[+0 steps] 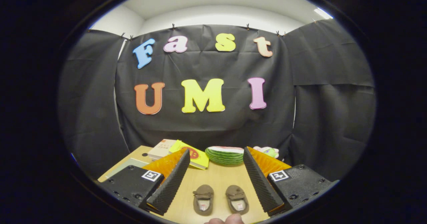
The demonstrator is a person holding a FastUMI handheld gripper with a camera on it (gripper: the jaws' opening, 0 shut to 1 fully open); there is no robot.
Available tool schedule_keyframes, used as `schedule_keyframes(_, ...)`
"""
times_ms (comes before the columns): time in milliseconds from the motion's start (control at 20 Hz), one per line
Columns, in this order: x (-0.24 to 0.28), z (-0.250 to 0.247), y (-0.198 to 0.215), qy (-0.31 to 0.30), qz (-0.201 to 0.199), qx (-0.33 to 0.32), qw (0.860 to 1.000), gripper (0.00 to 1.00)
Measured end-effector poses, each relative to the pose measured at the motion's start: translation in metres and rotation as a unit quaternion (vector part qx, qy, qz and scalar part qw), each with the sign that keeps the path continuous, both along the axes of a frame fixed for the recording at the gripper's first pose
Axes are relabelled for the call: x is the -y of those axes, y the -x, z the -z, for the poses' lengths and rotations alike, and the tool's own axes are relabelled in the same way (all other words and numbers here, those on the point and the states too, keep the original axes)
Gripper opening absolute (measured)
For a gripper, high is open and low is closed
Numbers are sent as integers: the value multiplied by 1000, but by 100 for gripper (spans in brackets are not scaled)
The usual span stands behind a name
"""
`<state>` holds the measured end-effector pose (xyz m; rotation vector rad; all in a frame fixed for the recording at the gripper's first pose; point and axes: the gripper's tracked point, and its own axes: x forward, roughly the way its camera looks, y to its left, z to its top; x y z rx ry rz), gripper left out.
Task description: Open the storage box then place both shoes into the box .Put the left shoe in first, then the right shoe, with the right side of both shoes facing outward in a uniform manner.
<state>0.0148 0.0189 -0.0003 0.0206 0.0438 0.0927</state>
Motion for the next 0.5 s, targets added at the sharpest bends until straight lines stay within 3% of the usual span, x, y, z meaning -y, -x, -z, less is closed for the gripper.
schedule_keyframes(500, -55, 20, -2, -19, -74, -34, 996, 100)
